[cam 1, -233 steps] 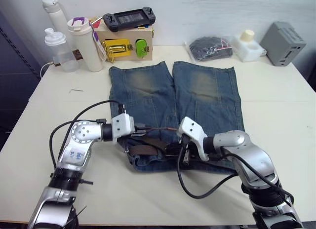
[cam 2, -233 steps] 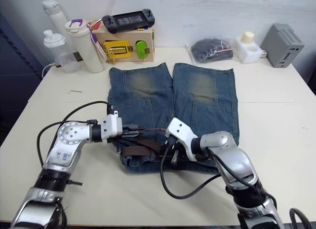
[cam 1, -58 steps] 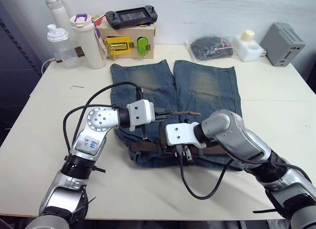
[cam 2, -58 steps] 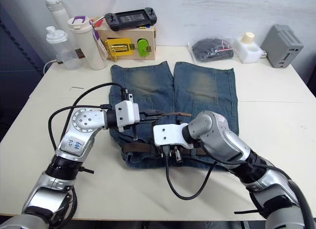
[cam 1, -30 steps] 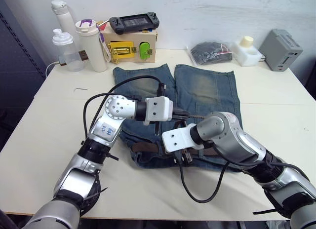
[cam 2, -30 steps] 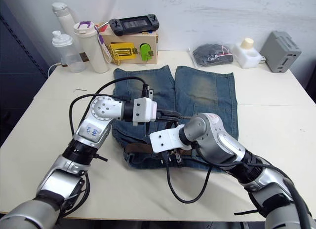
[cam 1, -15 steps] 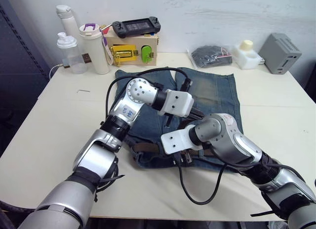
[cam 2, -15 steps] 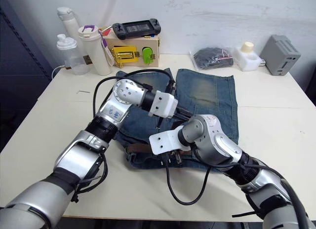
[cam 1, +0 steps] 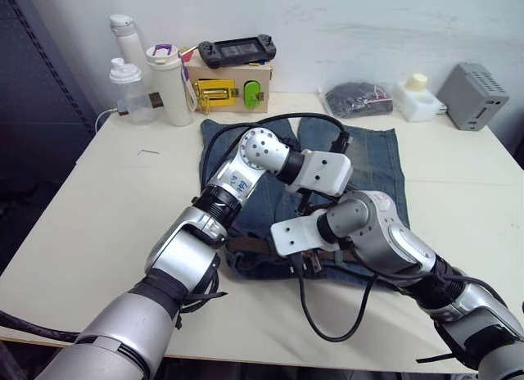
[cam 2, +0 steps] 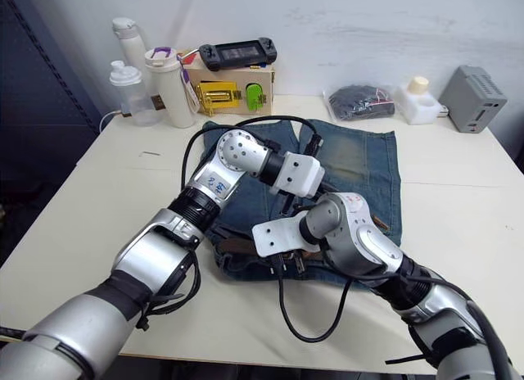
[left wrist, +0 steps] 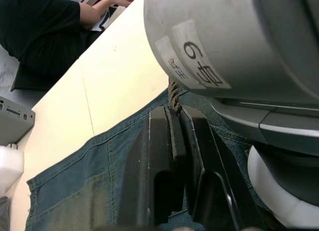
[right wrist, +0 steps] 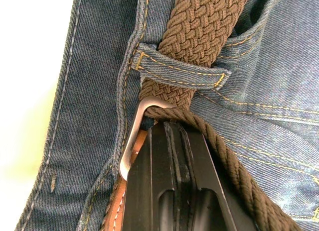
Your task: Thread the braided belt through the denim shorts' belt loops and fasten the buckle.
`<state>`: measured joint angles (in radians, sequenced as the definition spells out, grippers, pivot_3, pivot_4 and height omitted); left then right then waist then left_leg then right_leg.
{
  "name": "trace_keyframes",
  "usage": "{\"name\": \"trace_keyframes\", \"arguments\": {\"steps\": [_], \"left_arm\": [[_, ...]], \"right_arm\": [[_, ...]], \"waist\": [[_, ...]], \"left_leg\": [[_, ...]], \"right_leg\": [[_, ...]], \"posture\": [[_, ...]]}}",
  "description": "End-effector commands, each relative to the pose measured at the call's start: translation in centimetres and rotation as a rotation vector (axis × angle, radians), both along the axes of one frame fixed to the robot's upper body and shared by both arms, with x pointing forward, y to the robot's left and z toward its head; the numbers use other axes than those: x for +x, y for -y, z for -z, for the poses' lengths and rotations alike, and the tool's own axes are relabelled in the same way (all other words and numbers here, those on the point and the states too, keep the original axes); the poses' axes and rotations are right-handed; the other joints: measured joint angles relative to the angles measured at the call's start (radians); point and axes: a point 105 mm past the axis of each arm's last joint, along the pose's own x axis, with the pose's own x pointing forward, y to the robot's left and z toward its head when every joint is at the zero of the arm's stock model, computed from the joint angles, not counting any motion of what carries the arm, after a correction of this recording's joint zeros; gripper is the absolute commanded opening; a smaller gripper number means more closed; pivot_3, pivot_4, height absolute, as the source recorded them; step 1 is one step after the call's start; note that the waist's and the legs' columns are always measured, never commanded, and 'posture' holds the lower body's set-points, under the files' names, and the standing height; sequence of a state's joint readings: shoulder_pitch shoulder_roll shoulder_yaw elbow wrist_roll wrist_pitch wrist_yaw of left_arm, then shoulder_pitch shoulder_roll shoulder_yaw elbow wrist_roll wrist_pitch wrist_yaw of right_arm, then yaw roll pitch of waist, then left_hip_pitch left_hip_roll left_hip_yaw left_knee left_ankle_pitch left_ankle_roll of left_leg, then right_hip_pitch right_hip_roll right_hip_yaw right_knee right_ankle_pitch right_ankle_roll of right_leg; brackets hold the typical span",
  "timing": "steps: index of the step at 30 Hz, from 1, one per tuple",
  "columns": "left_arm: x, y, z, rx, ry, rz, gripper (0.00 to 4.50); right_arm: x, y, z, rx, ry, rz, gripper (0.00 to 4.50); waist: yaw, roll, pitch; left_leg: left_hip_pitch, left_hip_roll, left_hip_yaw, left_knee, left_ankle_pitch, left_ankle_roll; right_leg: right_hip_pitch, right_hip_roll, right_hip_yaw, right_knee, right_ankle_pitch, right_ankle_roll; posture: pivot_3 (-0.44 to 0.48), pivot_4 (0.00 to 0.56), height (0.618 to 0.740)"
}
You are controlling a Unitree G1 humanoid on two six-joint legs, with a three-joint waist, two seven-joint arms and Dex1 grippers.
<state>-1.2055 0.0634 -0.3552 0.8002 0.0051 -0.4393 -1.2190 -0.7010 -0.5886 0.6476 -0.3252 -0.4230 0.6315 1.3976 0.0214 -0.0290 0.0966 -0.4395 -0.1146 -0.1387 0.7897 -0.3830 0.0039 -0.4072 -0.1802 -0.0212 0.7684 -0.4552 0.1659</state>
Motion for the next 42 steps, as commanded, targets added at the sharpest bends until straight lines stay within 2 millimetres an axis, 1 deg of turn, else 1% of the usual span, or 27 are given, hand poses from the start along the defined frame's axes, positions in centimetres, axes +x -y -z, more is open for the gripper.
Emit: {"name": "trace_keyframes", "arguments": {"steps": [1, 2, 4, 5, 7, 9, 11, 13, 15, 17, 18, 21, 22, 24, 28, 31, 33, 34, 36, 38, 39, 40, 41, 42], "left_arm": [[-3.1, 3.4, -8.4, -0.347, 0.112, 0.097, 0.0], [-2.7, 3.1, -8.6, -0.37, 0.095, 0.076, 0.0], [-1.6, 1.7, -8.8, -0.413, 0.071, 0.009, 0.0], [-0.9, 0.7, -8.6, -0.422, 0.06, -0.029, 0.0], [0.6, -2.0, -7.4, -0.42, 0.038, -0.118, 0.0], [1.9, -5.3, -5.4, -0.379, 0.032, -0.227, 0.0], [2.5, -8.2, -3.5, -0.325, 0.03, -0.313, 0.0], [2.9, -11.5, -1.1, -0.255, 0.025, -0.41, 0.0], [2.4, -14.4, 1.1, -0.185, 0.023, -0.479, 0.0], [1.6, -15.9, 2.5, -0.136, 0.024, -0.516, 0.0], [0.9, -16.7, 3.5, -0.114, 0.012, -0.537, 0.0], [-0.5, -17.8, 5.0, -0.082, -0.01, -0.574, 0.0], [-0.8, -17.9, 5.3, -0.075, -0.015, -0.585, 0.0], [-1.6, -18.1, 6.0, -0.064, -0.02, -0.599, 0.0], [-2.2, -17.9, 6.1, -0.075, -0.03, -0.615, 0.0], [-2.4, -17.8, 5.7, -0.098, -0.039, -0.629, 0.0], [-2.5, -17.8, 5.4, -0.115, -0.044, -0.638, 0.0], [-2.5, -17.7, 5.3, -0.121, -0.047, -0.641, 0.0], [-2.7, -17.8, 5.2, -0.125, -0.051, -0.645, 0.0], [-2.8, -17.8, 5.1, -0.127, -0.054, -0.648, 0.0], [-2.8, -17.9, 5.0, -0.128, -0.057, -0.65, 0.0], [-2.8, -17.9, 5.0, -0.131, -0.06, -0.651, 0.0], [-2.8, -17.9, 4.8, -0.137, -0.065, -0.652, 0.0], [-2.8, -17.9, 4.7, -0.142, -0.07, -0.652, 0.0]], "right_arm": [[-6.1, 0.1, 9.2, -0.169, -0.397, -0.091, 0.08], [-6.1, 0.1, 9.2, -0.17, -0.396, -0.091, 0.08], [-5.8, 0.0, 9.2, -0.158, -0.386, -0.081, 0.08], [-5.5, -0.2, 9.1, -0.144, -0.38, -0.069, 0.08], [-4.9, -0.2, 8.6, -0.108, -0.367, -0.034, 0.08], [-4.0, -0.1, 7.8, -0.055, -0.348, 0.023, 0.08], [-3.3, -0.2, 6.8, 0.013, -0.337, 0.074, 0.08], [-2.2, -0.6, 5.3, 0.116, -0.317, 0.142, 0.08], [-1.5, -0.9, 3.6, 0.219, -0.314, 0.202, 0.08], [-0.9, -1.1, 2.2, 0.303, -0.31, 0.248, 0.08], [-0.6, -1.2, 1.2, 0.366, -0.311, 0.284, 0.08], [-0.3, -1.3, -0.5, 0.465, -0.316, 0.341, 0.08], [-0.2, -1.3, -0.8, 0.484, -0.314, 0.353, 0.08], [0.1, -1.4, -2.0, 0.553, -0.293, 0.383, 0.08], [0.6, -1.2, -4.1, 0.661, -0.268, 0.438, 0.08], [0.0, -0.3, -5.9, 0.743, -0.254, 0.465, 0.08], [-0.7, 0.6, -7.2, 0.795, -0.179, 0.446, 0.68], [-1.0, 0.8, -7.5, 0.804, -0.154, 0.432, 0.83], [-2.2, 1.1, -7.9, 0.833, -0.102, 0.394, 1.79], [-3.0, 1.5, -8.0, 0.838, -0.049, 0.368, 2.83], [-3.5, 2.0, -7.3, 0.772, 0.034, 0.336, 3.27], [-3.8, 2.5, -6.6, 0.713, 0.109, 0.309, 3.84], [-4.1, 2.7, -6.2, 0.675, 0.168, 0.285, 3.97], [-4.5, 2.7, -5.9, 0.667, 0.194, 0.268, 3.97]], "waist": [[0.002, 0.0, 0.0], [0.002, 0.0, 0.0], [0.002, 0.0, 0.0], [0.002, 0.0, 0.0], [-0.001, 0.001, 0.0], [-0.012, 0.001, 0.001], [-0.025, 0.001, 0.001], [-0.031, 0.004, 0.003], [-0.038, 0.005, 0.005], [-0.045, 0.007, 0.008], [-0.046, 0.008, 0.01], [-0.047, 0.013, 0.021], [-0.047, 0.015, 0.025], [-0.047, 0.017, 0.032], [-0.046, 0.017, 0.044], [-0.044, 0.019, 0.046], [-0.043, 0.019, 0.047], [-0.043, 0.018, 0.047], [-0.041, 0.018, 0.047], [-0.041, 0.018, 0.048], [-0.04, 0.018, 0.049], [-0.038, 0.017, 0.049], [-0.034, 0.017, 0.05], [-0.032, 0.016, 0.05]], "left_leg": [[0.0, 0.0, 0.0, -0.003, 0.001, 0.0], [0.0, 0.0, 0.0, -0.003, 0.001, 0.0], [0.0, 0.0, 0.0, -0.003, 0.002, 0.0], [0.0, 0.0, 0.0, -0.003, 0.002, 0.0], [0.001, 0.001, 0.0, -0.003, 0.002, -0.001], [-0.001, 0.003, 0.0, -0.005, 0.002, -0.002], [-0.001, 0.006, 0.0, -0.006, 0.003, -0.005], [-0.001, 0.009, 0.0, -0.007, 0.003, -0.007], [-0.001, 0.01, 0.0, -0.009, 0.004, -0.008], [-0.001, 0.011, 0.0, -0.012, 0.004, -0.01], [-0.001, 0.011, -0.001, -0.013, 0.005, -0.011], [-0.003, 0.011, -0.001, -0.014, 0.005, -0.011], [-0.004, 0.01, -0.001, -0.014, 0.006, -0.01], [-0.005, 0.01, -0.001, -0.014, 0.007, -0.011], [-0.007, 0.01, 0.0, -0.019, 0.011, -0.013], [-0.02, 0.009, -0.001, -0.019, 0.014, -0.013], [-0.023, 0.007, -0.001, -0.02, 0.014, -0.012], [-0.024, 0.007, -0.001, -0.02, 0.014, -0.012], [-0.026, 0.005, -0.001, -0.021, 0.014, -0.011], [-0.028, 0.004, -0.001, -0.021, 0.014, -0.01], [-0.028, 0.004, 0.0, -0.021, 0.014, -0.01], [-0.03, 0.004, 0.002, -0.021, 0.015, -0.009], [-0.03, 0.003, 0.002, -0.021, 0.015, -0.008], [-0.03, 0.003, 0.003, -0.021, 0.016, -0.008]], "right_leg": [[0.0, 0.001, 0.0, -0.002, 0.002, 0.0], [0.0, 0.001, 0.0, -0.003, 0.002, 0.0], [0.0, 0.001, 0.0, -0.003, 0.002, 0.0], [0.0, 0.001, 0.0, -0.003, 0.002, 0.0], [0.0, 0.001, 0.0, -0.002, 0.002, 0.0], [0.0, 0.003, 0.001, -0.002, 0.003, -0.001], [0.001, 0.005, 0.002, -0.002, 0.002, -0.003], [-0.001, 0.008, 0.003, -0.002, 0.002, -0.005], [-0.003, 0.01, 0.004, -0.002, 0.002, -0.006], [-0.005, 0.011, 0.005, -0.002, 0.002, -0.008], [-0.005, 0.011, 0.005, -0.002, 0.002, -0.008], [-0.006, 0.011, 0.006, -0.003, 0.002, -0.008], [-0.007, 0.011, 0.006, -0.003, 0.002, -0.009], [-0.009, 0.011, 0.006, -0.002, 0.002, -0.01], [-0.014, 0.01, 0.006, -0.001, 0.003, -0.011], [-0.026, 0.009, 0.006, 0.0, 0.004, -0.011], [-0.029, 0.008, 0.006, 0.0, 0.005, -0.011], [-0.03, 0.007, 0.006, 0.0, 0.005, -0.011], [-0.031, 0.005, 0.006, -0.001, 0.005, -0.011], [-0.032, 0.004, 0.006, -0.001, 0.005, -0.01], [-0.033, 0.003, 0.006, -0.001, 0.005, -0.01], [-0.034, 0.002, 0.005, -0.001, 0.005, -0.01], [-0.035, 0.001, 0.005, 0.0, 0.005, -0.01], [-0.035, 0.001, 0.005, -0.001, 0.005, -0.01]], "posture": [[0.0, 0.15, 0.645], [0.0, 0.15, 0.645], [0.0, 0.15, 0.645], [0.0, 0.15, 0.645], [0.0, 0.15, 0.645], [0.0, 0.15, 0.645], [0.0, 0.15, 0.645], [0.0, 0.15, 0.645], [0.0, 0.15, 0.645], [0.0, 0.15, 0.645], [0.0, 0.15, 0.645], [0.0, 0.15, 0.645], [0.0, 0.15, 0.645], [0.0, 0.15, 0.645], [0.0, 0.15, 0.645], [0.0, 0.15, 0.645], [0.0, 0.15, 0.645], [0.0, 0.15, 0.645], [0.0, 0.15, 0.645], [0.0, 0.15, 0.645], [0.0, 0.15, 0.645], [0.0, 0.15, 0.645], [0.0, 0.15, 0.645], [0.0, 0.15, 0.645]]}}
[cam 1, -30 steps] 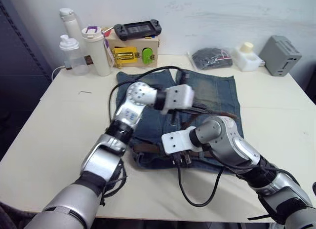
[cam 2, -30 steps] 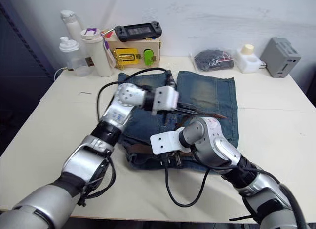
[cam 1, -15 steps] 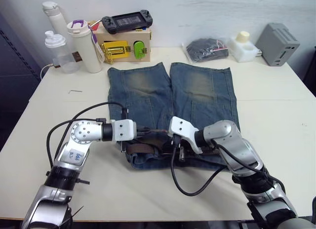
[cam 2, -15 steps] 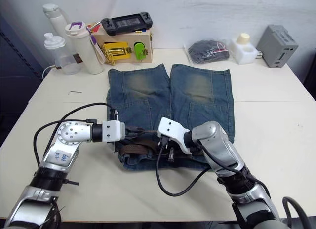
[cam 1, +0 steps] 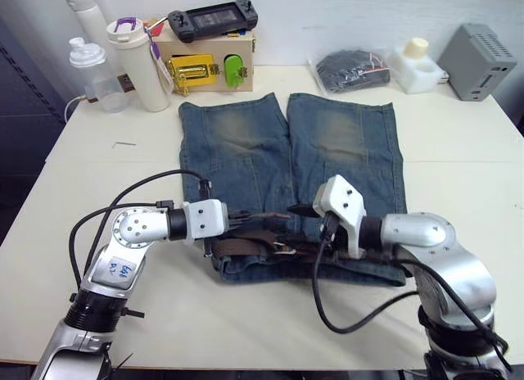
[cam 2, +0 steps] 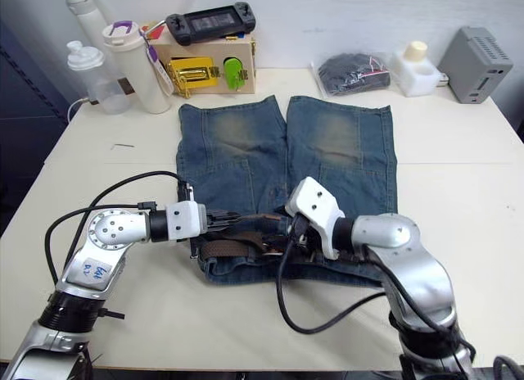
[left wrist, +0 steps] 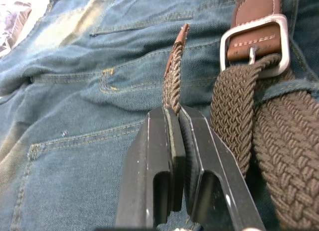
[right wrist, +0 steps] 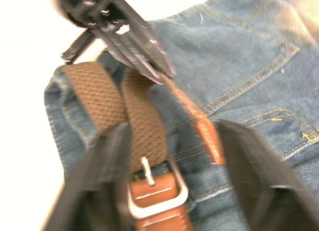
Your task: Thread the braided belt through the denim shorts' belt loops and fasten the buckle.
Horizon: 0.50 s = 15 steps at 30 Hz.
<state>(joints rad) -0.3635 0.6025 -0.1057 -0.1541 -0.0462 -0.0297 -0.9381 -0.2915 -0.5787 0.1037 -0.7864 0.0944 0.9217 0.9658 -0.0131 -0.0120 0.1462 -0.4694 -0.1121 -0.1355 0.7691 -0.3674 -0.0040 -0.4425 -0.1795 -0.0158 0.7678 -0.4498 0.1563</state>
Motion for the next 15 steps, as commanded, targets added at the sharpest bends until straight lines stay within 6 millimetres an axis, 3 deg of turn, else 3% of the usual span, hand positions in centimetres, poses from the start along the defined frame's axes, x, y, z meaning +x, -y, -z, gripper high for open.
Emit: {"name": "trace_keyframes", "arguments": {"steps": [1, 8, 15], "left_arm": [[-0.4, 0.0, -1.3, -0.038, 0.027, 0.006, 0.0], [-0.3, 0.2, -1.3, -0.042, 0.016, 0.019, 0.0], [-0.1, 0.2, -1.5, -0.043, 0.016, 0.023, 0.0]], "right_arm": [[-1.5, -0.5, -0.3, -0.072, 0.226, -0.055, 3.97], [-1.0, 0.4, 1.9, -0.209, 0.4, 0.012, 3.97], [-0.2, 1.2, 3.0, -0.268, 0.429, 0.073, 3.97]], "waist": [[0.003, -0.002, 0.001], [0.015, -0.004, 0.003], [0.014, -0.004, 0.003]], "left_leg": [[0.0, 0.0, 0.001, 0.0, 0.001, 0.001], [0.0, -0.001, 0.005, 0.002, 0.008, 0.003], [-0.003, -0.003, 0.004, 0.002, 0.008, 0.003]], "right_leg": [[0.0, -0.001, 0.0, 0.0, 0.0, 0.001], [-0.003, -0.001, 0.001, 0.002, 0.006, 0.002], [-0.004, -0.002, 0.001, 0.002, 0.006, 0.002]], "posture": [[0.0, 0.15, 0.645], [0.0, 0.15, 0.645], [0.0, 0.15, 0.645]]}}
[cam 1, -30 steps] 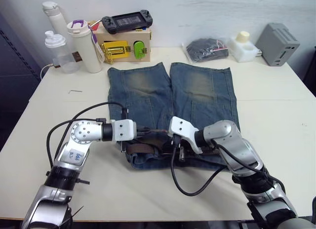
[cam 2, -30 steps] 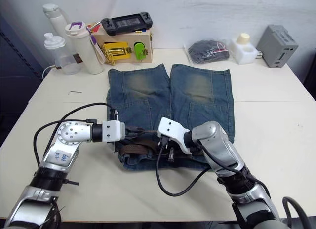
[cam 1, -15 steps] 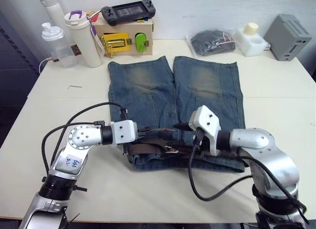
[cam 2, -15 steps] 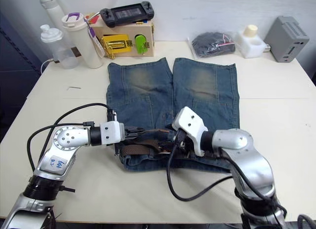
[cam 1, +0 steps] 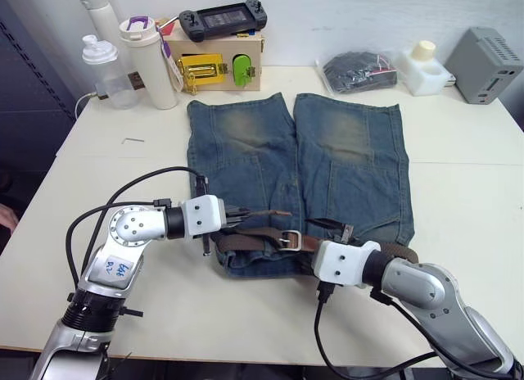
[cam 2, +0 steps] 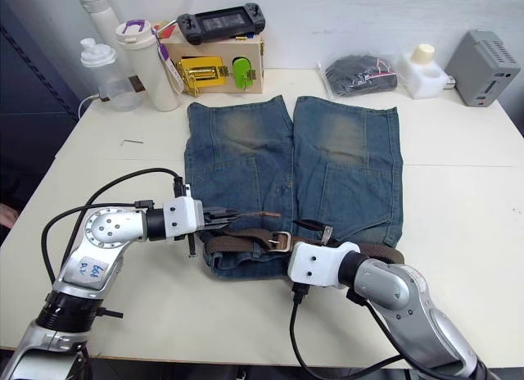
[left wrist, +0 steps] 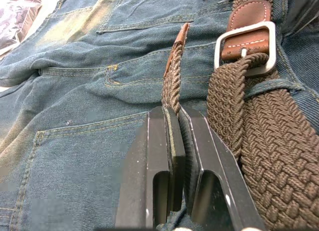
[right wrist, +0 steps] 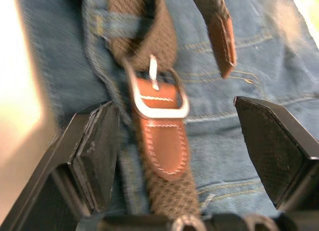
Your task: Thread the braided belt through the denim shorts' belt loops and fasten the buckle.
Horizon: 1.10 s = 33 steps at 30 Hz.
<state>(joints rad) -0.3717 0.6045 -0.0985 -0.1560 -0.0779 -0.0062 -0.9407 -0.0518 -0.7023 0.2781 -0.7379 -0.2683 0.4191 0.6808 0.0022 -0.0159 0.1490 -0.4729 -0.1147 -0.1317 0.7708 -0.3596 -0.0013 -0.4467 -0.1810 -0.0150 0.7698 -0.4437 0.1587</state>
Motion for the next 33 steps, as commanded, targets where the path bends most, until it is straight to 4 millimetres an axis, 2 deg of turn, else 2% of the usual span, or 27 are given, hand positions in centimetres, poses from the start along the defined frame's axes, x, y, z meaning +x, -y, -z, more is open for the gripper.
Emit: {"name": "trace_keyframes", "arguments": {"steps": [1, 7, 11, 14, 15, 16, 17, 18, 20, 22, 27, 31, 33], "left_arm": [[-0.2, 0.2, -1.1, -0.014, 0.032, 0.024, 0.0], [0.1, 0.0, -1.1, -0.009, 0.035, 0.021, 0.0], [0.3, 0.2, -1.1, -0.012, 0.038, 0.023, 0.0], [0.3, 0.2, -1.1, -0.013, 0.038, 0.025, 0.0], [0.4, 0.2, -1.1, -0.013, 0.038, 0.025, 0.0], [0.4, 0.3, -1.1, -0.012, 0.038, 0.026, 0.0], [0.4, 0.3, -1.0, -0.013, 0.039, 0.027, 0.0], [0.4, 0.3, -1.0, -0.013, 0.04, 0.027, 0.0], [0.4, 0.3, -1.0, -0.013, 0.041, 0.027, 0.0], [0.4, 0.4, -1.0, -0.014, 0.042, 0.029, 0.0], [0.3, 0.5, -1.0, -0.019, 0.042, 0.028, 0.0], [0.3, 0.4, -1.0, -0.017, 0.038, 0.024, 0.0], [0.3, 0.4, -0.9, -0.016, 0.036, 0.022, 0.0]], "right_arm": [[-0.1, 0.3, 0.0, -0.027, 0.035, 0.012, 3.97], [0.2, 1.5, 0.6, -0.041, 0.028, 0.083, 3.97], [0.2, 1.5, 1.5, -0.027, -0.026, 0.129, 3.97], [0.1, 1.5, 2.1, -0.01, -0.085, 0.156, 3.22], [0.2, 1.5, 2.2, -0.005, -0.094, 0.164, 2.83], [0.1, 1.3, 2.3, 0.004, -0.113, 0.165, 2.22], [0.1, 1.2, 2.3, 0.012, -0.128, 0.17, 1.99], [0.0, 1.1, 2.4, 0.018, -0.144, 0.169, 1.57], [-0.1, 0.9, 2.3, 0.027, -0.16, 0.172, 0.55], [-0.2, 0.8, 2.3, 0.039, -0.176, 0.173, 0.05], [0.0, 0.6, 1.0, 0.078, -0.15, 0.183, 0.05], [0.9, 0.7, -2.1, 0.087, -0.026, 0.172, 0.05], [1.1, 0.0, -3.9, 0.089, 0.057, 0.128, 0.05]], "waist": [[-0.001, 0.0, 0.0], [0.0, 0.0, 0.0], [0.0, 0.0, 0.0], [0.001, 0.0, 0.0], [0.001, 0.0, 0.0], [0.001, 0.0, 0.0], [0.001, 0.0, 0.0], [0.001, 0.0, 0.0], [0.002, 0.0, 0.0], [0.004, 0.0, 0.0], [0.004, 0.0, 0.0], [0.003, 0.0, 0.0], [0.002, 0.0, 0.0]], "left_leg": [[0.0, 0.0, 0.0, 0.0, 0.0, 0.0], [0.0, -0.001, 0.0, 0.002, 0.0, 0.0], [-0.001, -0.001, 0.0, 0.004, 0.0, 0.0], [-0.001, -0.002, -0.001, 0.007, 0.0, 0.0], [-0.001, -0.002, -0.002, 0.008, 0.0, 0.0], [-0.002, -0.002, -0.002, 0.009, 0.0, 0.0], [-0.002, -0.002, -0.002, 0.011, 0.0, 0.0], [-0.003, -0.003, -0.003, 0.013, 0.0, 0.0], [-0.003, -0.003, -0.004, 0.014, 0.0, 0.0], [-0.003, -0.005, -0.005, 0.015, 0.0, 0.0], [-0.004, -0.005, -0.005, 0.016, 0.0, 0.0], [-0.004, -0.005, -0.005, 0.016, 0.0, 0.0], [-0.005, -0.005, -0.005, 0.016, 0.0, 0.0]], "right_leg": [[0.0, 0.0, 0.0, 0.0, 0.0, 0.0], [0.0, 0.0, 0.0, 0.002, 0.0, 0.0], [0.0, 0.0, 0.0, 0.003, 0.0, 0.0], [0.0, -0.001, 0.0, 0.006, 0.0, 0.0], [0.0, -0.001, 0.0, 0.007, 0.0, 0.0], [0.0, -0.001, 0.001, 0.007, 0.0, 0.0], [0.0, -0.001, 0.001, 0.008, 0.0, 0.0], [0.0, -0.001, 0.001, 0.009, 0.0, 0.0], [0.0, 0.0, 0.001, 0.011, 0.0, 0.0], [0.0, -0.001, 0.002, 0.013, 0.0, 0.0], [0.0, -0.002, 0.002, 0.013, 0.0, 0.0], [-0.001, -0.002, 0.002, 0.013, 0.0, 0.0], [-0.002, -0.002, 0.002, 0.014, 0.0, 0.0]], "posture": [[0.0, 0.15, 0.645], [0.0, 0.15, 0.645], [0.0, 0.15, 0.645], [0.0, 0.15, 0.645], [0.0, 0.15, 0.645], [0.0, 0.15, 0.645], [0.0, 0.15, 0.645], [0.0, 0.15, 0.645], [0.0, 0.15, 0.645], [0.0, 0.15, 0.645], [0.0, 0.15, 0.645], [0.0, 0.15, 0.645], [0.0, 0.15, 0.645]]}}
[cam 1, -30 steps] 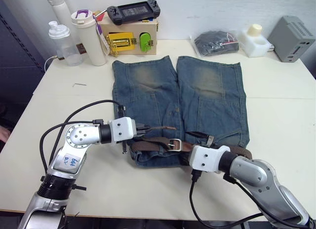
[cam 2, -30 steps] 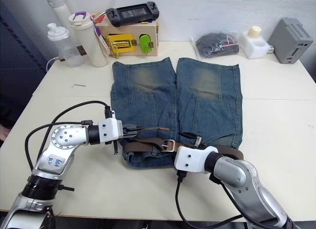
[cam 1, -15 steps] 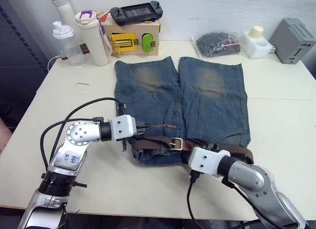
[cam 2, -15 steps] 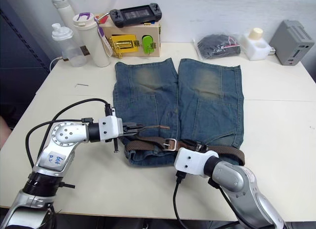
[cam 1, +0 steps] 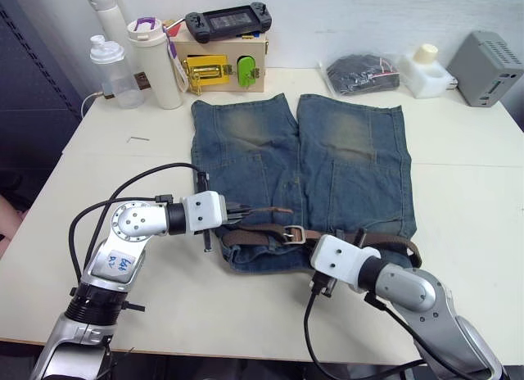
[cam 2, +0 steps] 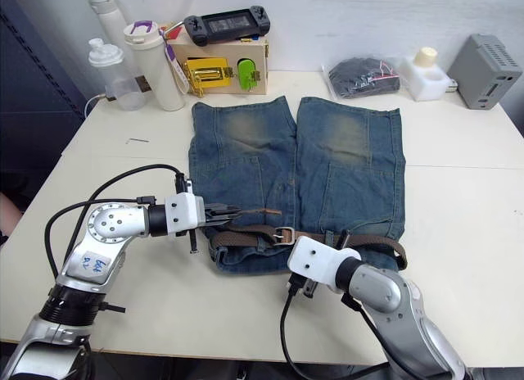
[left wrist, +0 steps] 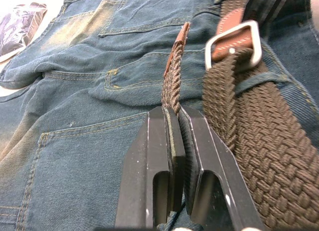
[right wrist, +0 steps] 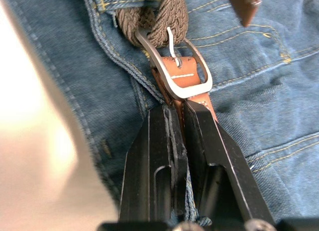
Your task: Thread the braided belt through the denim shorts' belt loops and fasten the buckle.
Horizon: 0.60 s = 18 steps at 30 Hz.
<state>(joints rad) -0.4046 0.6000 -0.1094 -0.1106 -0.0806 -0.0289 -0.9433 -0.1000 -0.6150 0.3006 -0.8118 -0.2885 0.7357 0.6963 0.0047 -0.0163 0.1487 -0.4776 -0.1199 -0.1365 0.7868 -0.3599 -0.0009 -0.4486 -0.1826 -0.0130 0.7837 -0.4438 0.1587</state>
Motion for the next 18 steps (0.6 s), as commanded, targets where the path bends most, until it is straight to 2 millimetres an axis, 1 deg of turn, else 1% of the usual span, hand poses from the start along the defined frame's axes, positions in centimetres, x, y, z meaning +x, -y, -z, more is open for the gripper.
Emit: {"name": "trace_keyframes", "arguments": {"steps": [1, 5, 8, 11, 14, 18], "left_arm": [[-0.3, 0.3, -0.8, -0.014, 0.03, 0.014, 0.0], [-0.1, 0.4, -1.1, -0.02, 0.034, 0.01, 0.0], [0.1, 0.3, -1.3, -0.021, 0.039, 0.007, 0.0], [0.1, 0.3, -1.4, -0.012, 0.049, 0.012, 0.0], [-0.1, 0.3, -1.4, 0.023, 0.069, 0.024, 0.0], [0.2, -0.4, -1.6, 0.121, 0.12, 0.016, 0.0]], "right_arm": [[0.6, -0.5, -4.4, -0.007, 0.21, -0.044, 0.05], [0.7, -1.2, -5.1, -0.021, 0.265, -0.081, 0.05], [0.7, -1.5, -4.6, -0.054, 0.27, -0.106, 0.05], [0.9, -1.5, -4.2, -0.04, 0.251, -0.089, 0.05], [1.0, -1.6, -3.9, -0.039, 0.244, -0.082, 0.05], [1.2, -1.4, -3.4, -0.048, 0.223, -0.07, 0.05]], "waist": [[-0.002, 0.0, 0.0], [-0.005, 0.0, 0.0], [-0.006, 0.0, 0.0], [-0.008, 0.0, 0.0], [-0.009, 0.0, 0.0], [-0.008, 0.0, 0.0]], "left_leg": [[-0.001, 0.0, 0.0, 0.0, 0.0, 0.0], [-0.002, 0.0, 0.0, -0.001, 0.0, 0.0], [-0.006, 0.0, 0.0, 0.001, 0.0, 0.0], [-0.013, -0.001, 0.001, 0.005, 0.0, 0.0], [-0.013, -0.001, 0.002, 0.004, 0.0, 0.0], [-0.013, -0.002, 0.002, 0.005, 0.0, 0.0]], "right_leg": [[-0.001, 0.0, 0.0, 0.0, 0.0, 0.0], [-0.004, -0.001, 0.0, 0.002, 0.0, 0.0], [-0.007, -0.001, 0.001, 0.003, 0.0, 0.0], [-0.017, -0.002, 0.002, 0.013, 0.0, 0.0], [-0.018, -0.002, 0.002, 0.014, 0.0, 0.0], [-0.018, -0.002, 0.003, 0.015, 0.0, 0.0]], "posture": [[0.0, 0.15, 0.645], [0.0, 0.15, 0.645], [0.0, 0.15, 0.645], [0.0, 0.15, 0.645], [0.0, 0.15, 0.645], [0.0, 0.15, 0.645]]}}
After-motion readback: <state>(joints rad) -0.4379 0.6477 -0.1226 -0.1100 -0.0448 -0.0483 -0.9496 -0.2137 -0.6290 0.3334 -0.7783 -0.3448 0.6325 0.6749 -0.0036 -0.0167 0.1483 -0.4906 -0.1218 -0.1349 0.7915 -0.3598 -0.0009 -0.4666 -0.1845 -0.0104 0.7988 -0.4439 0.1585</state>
